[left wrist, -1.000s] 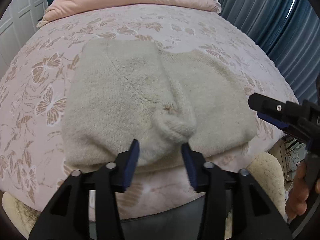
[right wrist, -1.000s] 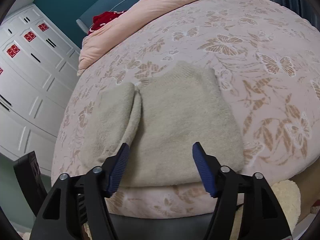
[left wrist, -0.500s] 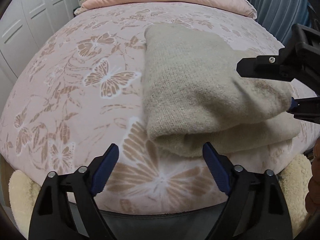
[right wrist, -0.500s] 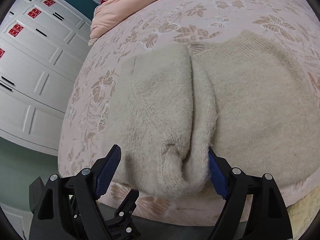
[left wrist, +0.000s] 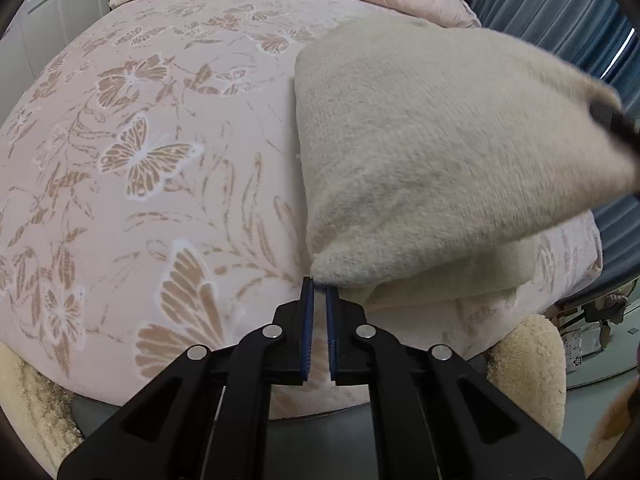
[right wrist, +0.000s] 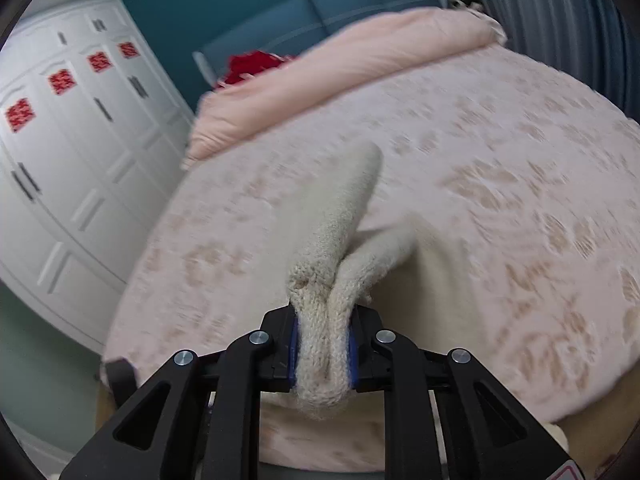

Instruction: Fold small clothes

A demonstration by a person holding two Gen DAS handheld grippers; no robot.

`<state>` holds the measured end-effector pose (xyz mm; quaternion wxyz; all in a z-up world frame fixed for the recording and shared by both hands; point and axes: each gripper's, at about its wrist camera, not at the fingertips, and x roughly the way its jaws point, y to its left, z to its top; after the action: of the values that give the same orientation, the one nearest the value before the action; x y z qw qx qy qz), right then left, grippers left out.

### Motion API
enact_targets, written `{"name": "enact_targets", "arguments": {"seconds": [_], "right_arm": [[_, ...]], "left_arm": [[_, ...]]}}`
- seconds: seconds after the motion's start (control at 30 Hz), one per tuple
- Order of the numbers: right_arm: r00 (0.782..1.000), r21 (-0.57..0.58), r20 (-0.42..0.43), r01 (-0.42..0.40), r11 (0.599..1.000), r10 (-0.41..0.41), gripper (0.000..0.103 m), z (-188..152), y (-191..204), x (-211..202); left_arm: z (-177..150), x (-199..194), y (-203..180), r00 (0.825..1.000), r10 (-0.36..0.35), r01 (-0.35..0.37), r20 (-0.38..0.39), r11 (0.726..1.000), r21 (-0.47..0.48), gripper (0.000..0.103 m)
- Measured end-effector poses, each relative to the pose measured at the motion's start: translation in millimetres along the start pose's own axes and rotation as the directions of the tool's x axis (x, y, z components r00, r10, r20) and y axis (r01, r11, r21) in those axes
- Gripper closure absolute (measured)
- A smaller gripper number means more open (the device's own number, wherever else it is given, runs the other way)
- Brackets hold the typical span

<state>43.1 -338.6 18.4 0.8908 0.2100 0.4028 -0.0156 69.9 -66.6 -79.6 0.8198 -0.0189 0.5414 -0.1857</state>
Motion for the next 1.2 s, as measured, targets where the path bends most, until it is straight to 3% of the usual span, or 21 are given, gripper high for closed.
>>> {"name": "enact_targets", "arguments": {"seconds": [0.07,0.13,0.23,0.43,0.5,0.57,0.63,0.7,0.77,0.9,1.03,1.1,1.13,1.17,1.2], "right_arm": [[0.989,0.076,-0.129,0.08,0.994,-0.069,0.086,-27,-48,38],[0.977,0.148,-0.203,0.088,0.985,-0.057,0.086,-56,-77,61],[0.987,0.227,-0.159,0.034,0.973,0.003,0.086,-67,-83,58],[0.999,0.148,-0.031,0.026,0.989,-0.022,0.086,-34,-65,26],[0.994,0.149,-0.088,0.07,0.986,-0.057,0.083,-36,-76,44],[0.976,0.158,-0.206,0.1,0.982,-0.066,0.079,-48,-93,71],[0.986,0.234,-0.161,0.071,0.97,-0.033,0.074,-50,-99,57],[0.991,0.226,-0.099,0.112,0.968,-0.092,0.073,-45,-89,31],[0.987,0.143,-0.018,0.163,0.976,-0.162,0.072,-36,-61,5],[0.998,-0.071,0.03,0.048,0.996,-0.046,0.074,-21,19,-13],[0.997,-0.243,-0.068,-0.052,0.969,0.036,0.08,-27,84,29],[0.982,-0.27,-0.186,-0.047,0.962,-0.004,0.086,-42,92,75],[0.965,-0.284,-0.257,-0.024,0.958,-0.052,0.086,-55,89,103],[0.951,-0.29,-0.3,-0.013,0.957,-0.078,0.088,-67,84,122],[0.952,-0.278,-0.299,-0.026,0.96,-0.061,0.088,-75,80,125]], "left_arm": [[-1,15,0,0.999,0.006,-0.007,-0.044,1.0,-0.02,0.099],[-4,22,-1,0.997,0.013,-0.015,-0.072,1.0,-0.023,0.099],[-10,19,-4,0.996,0.046,-0.046,-0.074,0.999,0.01,0.099],[-12,1,5,0.995,0.069,-0.07,-0.069,0.998,-0.008,0.096],[-12,0,13,0.994,0.079,-0.082,-0.078,0.996,-0.03,0.092],[-15,-1,19,0.992,0.082,-0.088,-0.091,0.994,-0.06,0.091],[-17,-4,23,0.991,0.094,-0.1,-0.096,0.993,-0.065,0.086],[-17,-13,23,0.989,0.132,-0.135,-0.064,0.99,-0.045,0.072],[-17,-22,20,0.985,0.17,-0.17,-0.023,0.985,-0.016,0.058],[-15,-27,8,0.977,0.212,-0.213,0.012,0.976,0.055,0.056],[-13,-31,6,0.973,0.23,-0.231,0.01,0.971,0.061,0.055],[-14,-33,8,0.97,0.242,-0.242,0.009,0.969,0.052,0.054],[-14,-34,9,0.969,0.248,-0.248,0.007,0.968,0.047,0.054],[-14,-34,11,0.968,0.251,-0.251,0.004,0.967,0.044,0.054],[-15,-34,11,0.967,0.256,-0.255,-0.001,0.966,0.044,0.054]]}}
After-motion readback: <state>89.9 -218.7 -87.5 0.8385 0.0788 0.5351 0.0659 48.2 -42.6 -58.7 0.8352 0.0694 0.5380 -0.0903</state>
